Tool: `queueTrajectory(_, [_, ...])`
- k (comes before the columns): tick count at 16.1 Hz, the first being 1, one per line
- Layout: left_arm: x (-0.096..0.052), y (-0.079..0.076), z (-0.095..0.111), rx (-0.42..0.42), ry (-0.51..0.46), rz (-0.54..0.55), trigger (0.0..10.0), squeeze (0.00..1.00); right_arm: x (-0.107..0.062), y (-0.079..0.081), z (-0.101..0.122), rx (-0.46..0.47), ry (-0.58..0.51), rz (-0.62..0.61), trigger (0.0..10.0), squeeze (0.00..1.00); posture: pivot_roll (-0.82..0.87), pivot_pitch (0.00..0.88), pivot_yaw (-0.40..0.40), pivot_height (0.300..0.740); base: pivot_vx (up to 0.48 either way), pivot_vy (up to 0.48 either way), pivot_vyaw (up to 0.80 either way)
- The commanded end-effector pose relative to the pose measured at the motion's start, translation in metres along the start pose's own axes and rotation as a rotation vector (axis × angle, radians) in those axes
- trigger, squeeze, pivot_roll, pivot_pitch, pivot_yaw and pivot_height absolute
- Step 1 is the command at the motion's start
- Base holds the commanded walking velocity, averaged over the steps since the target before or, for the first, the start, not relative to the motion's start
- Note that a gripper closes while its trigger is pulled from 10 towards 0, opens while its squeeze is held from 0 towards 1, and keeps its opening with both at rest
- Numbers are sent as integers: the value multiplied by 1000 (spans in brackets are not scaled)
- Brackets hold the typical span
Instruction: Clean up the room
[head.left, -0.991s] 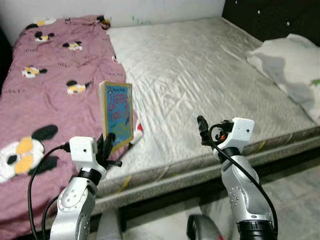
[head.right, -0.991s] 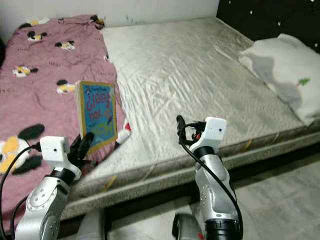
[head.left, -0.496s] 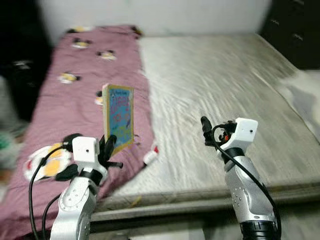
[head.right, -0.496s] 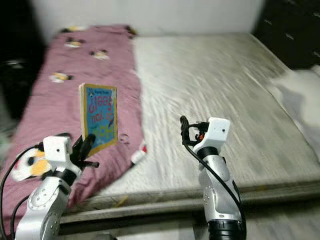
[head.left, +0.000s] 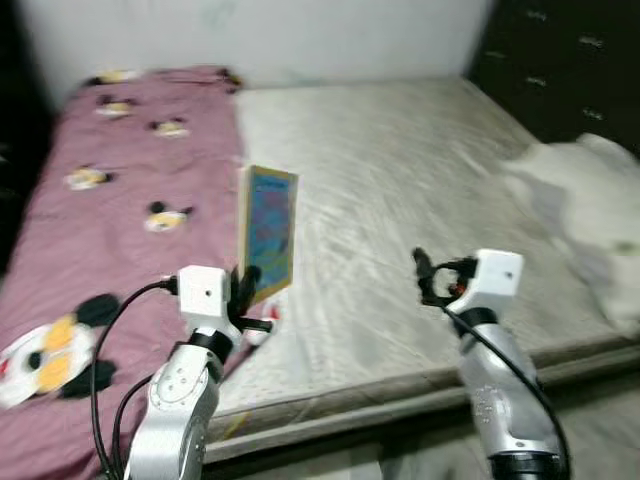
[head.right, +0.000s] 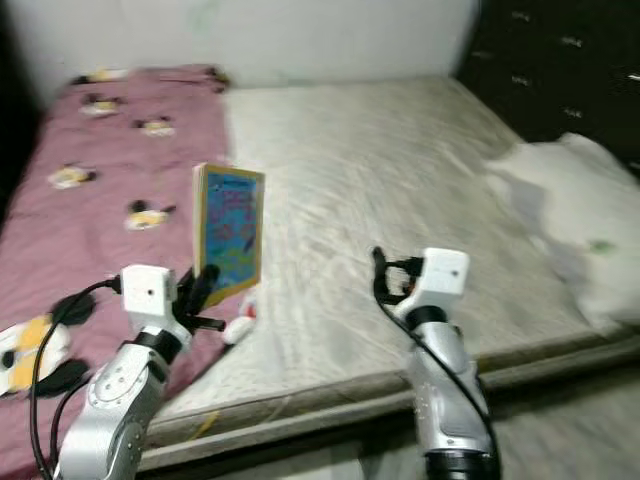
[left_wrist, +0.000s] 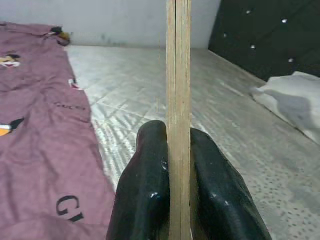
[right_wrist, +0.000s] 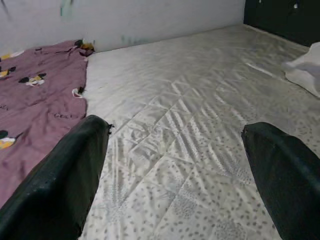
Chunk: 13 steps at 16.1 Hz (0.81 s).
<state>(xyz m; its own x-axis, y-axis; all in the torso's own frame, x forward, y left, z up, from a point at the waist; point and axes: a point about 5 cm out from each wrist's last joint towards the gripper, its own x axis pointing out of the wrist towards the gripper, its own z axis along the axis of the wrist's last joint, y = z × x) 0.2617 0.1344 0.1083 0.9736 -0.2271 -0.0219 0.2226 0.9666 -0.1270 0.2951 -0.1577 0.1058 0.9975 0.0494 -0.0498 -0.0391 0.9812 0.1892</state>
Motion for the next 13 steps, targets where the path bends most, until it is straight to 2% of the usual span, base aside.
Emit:
queueTrajectory(1, [-3, 12, 10, 29, -39, 52, 10000, 0, 2, 12, 6, -8, -25, 46, 10000, 0, -62, 0, -26, 740, 0, 0, 0])
queueTrajectory(5, [-3, 11, 11, 42, -44, 53, 10000, 0, 1, 13, 8, -44, -35, 72, 10000, 0, -67, 0, -30, 740, 0, 0, 0])
queueTrajectory(8, [-2, 7, 10, 42, -44, 42, 10000, 0, 0, 14, 8, -49, -36, 80, 10000, 0, -69, 0, -32, 740, 0, 0, 585])
queueTrajectory(9, [-2, 6, 10, 43, -45, 40, 10000, 0, -1, 15, 8, -50, -34, 84, 10000, 0, -73, 0, -33, 740, 0, 0, 0])
queueTrajectory(13, [-2, 6, 9, 43, -44, 41, 10000, 0, -1, 13, 7, -56, -25, 79, 10000, 0, -72, 0, -37, 740, 0, -283, 0])
